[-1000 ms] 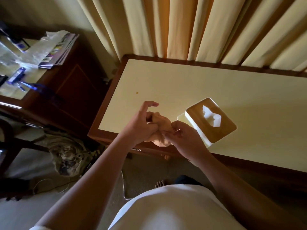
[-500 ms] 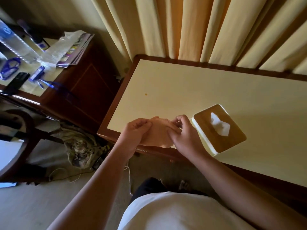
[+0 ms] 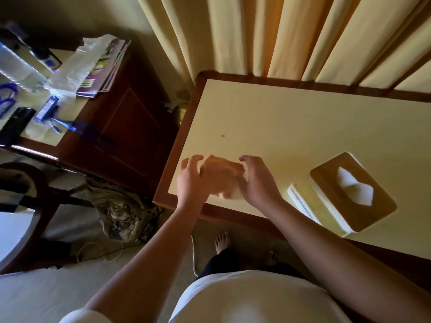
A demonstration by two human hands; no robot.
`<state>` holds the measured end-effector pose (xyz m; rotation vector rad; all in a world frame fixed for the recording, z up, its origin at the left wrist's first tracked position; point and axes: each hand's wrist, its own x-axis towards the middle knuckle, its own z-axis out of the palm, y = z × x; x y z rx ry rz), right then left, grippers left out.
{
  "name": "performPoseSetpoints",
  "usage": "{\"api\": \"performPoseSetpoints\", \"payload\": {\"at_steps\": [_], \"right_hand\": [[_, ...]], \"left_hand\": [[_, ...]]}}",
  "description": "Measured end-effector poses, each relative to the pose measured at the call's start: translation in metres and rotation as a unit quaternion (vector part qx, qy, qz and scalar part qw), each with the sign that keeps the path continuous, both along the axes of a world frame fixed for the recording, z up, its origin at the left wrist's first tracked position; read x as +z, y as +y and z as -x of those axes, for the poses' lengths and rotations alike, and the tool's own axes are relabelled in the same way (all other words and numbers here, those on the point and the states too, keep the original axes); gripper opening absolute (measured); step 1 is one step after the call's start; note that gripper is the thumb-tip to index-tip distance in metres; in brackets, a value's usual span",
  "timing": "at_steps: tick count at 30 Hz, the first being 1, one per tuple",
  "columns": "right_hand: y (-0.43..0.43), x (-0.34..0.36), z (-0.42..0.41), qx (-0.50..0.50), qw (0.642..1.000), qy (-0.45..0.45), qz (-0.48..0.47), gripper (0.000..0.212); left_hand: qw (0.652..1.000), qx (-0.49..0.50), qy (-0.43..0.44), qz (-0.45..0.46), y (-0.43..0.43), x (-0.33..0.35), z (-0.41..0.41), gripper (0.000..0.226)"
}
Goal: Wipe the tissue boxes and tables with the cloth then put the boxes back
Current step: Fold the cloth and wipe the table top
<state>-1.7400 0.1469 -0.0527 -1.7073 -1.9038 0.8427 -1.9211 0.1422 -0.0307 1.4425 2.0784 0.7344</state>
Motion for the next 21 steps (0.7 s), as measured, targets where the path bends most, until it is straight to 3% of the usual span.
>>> {"api": "performPoseSetpoints", "payload": {"at_steps": [3, 7, 9, 13, 21], "right_hand": [[0.0, -0.024, 0.007, 0.065, 0.987, -0.143, -0.014, 0.049], [0.003, -0.041, 0.014, 0.104, 0.962, -0.252, -0.001, 0.073], [0.009, -0.047, 0.018, 0.105, 0.957, -0.272, -0.008, 0.076], [0.022, -0.062, 0.024, 0.077, 0.952, -0.295, -0.001, 0.069], [0.054, -0.077, 0.031, 0.012, 0.948, -0.317, -0.025, 0.066]], "left_hand": [[0.984, -0.173, 0.04, -0.019, 0.006, -0.03, 0.006, 0.039], [0.926, -0.346, 0.149, 0.019, 0.016, -0.063, 0.007, 0.062], [0.912, -0.362, 0.182, 0.065, 0.021, -0.068, 0.008, 0.072], [0.908, -0.348, 0.221, 0.07, 0.033, -0.08, 0.011, 0.083], [0.908, -0.334, 0.251, 0.044, 0.074, -0.09, 0.025, 0.072]]}}
